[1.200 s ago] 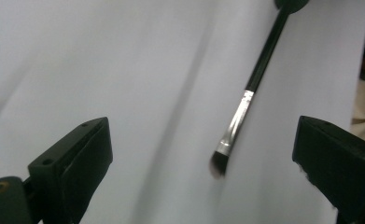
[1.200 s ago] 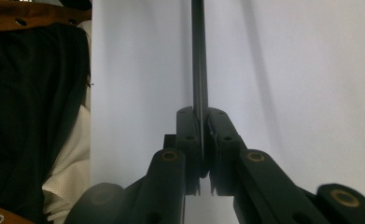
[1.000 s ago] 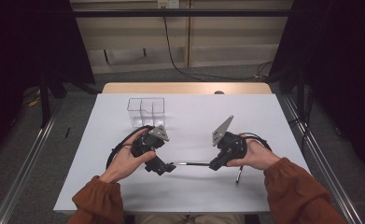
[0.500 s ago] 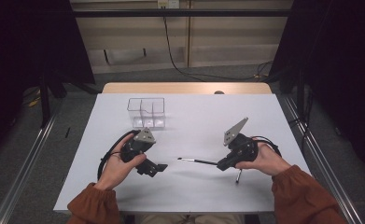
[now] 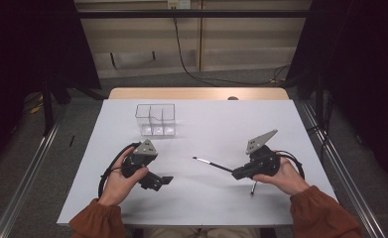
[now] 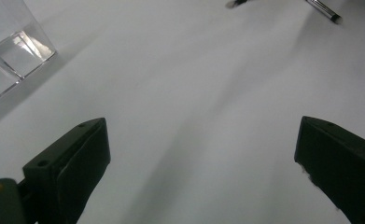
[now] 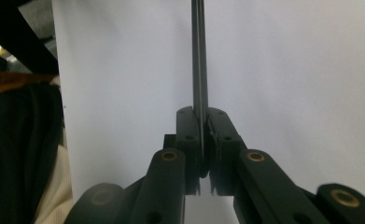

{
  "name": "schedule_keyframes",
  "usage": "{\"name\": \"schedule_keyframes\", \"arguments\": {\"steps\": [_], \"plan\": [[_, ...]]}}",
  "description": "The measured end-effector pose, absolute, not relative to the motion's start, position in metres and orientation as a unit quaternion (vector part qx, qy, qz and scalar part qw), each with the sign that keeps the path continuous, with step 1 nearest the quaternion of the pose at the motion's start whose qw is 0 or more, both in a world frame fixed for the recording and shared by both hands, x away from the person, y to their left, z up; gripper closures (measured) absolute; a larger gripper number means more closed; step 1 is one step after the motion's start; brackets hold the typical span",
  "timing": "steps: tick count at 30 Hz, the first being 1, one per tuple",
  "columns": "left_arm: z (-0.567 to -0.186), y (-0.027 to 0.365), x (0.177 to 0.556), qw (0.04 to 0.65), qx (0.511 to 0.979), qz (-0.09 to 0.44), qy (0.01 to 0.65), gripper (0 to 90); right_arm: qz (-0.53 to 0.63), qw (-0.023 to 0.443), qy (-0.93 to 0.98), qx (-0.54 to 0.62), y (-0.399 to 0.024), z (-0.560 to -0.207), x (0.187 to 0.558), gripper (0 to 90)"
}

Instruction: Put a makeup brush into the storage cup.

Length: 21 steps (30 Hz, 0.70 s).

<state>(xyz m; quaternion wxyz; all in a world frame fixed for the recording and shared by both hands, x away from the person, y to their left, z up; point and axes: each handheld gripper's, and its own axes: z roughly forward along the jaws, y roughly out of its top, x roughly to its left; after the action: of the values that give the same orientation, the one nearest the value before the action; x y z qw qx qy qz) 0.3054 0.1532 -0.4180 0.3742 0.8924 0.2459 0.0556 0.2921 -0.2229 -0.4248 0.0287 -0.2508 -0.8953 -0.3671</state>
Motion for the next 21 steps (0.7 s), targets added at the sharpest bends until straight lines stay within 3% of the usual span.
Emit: {"name": "schedule_keyframes", "arguments": {"steps": [6, 21], "plan": [[-0.419, 0.154, 0.306, 0.375, 0.892, 0.059, 0.247, 3.5, -0.413, -0.003, -0.873, -0.260, -0.228, -0.425, 0.286, 84.2], [-0.423, 0.152, 0.300, 0.392, 0.886, 0.047, 0.241, 3.5, -0.512, -0.027, -0.825, -0.238, -0.224, -0.433, 0.279, 84.3]]}}
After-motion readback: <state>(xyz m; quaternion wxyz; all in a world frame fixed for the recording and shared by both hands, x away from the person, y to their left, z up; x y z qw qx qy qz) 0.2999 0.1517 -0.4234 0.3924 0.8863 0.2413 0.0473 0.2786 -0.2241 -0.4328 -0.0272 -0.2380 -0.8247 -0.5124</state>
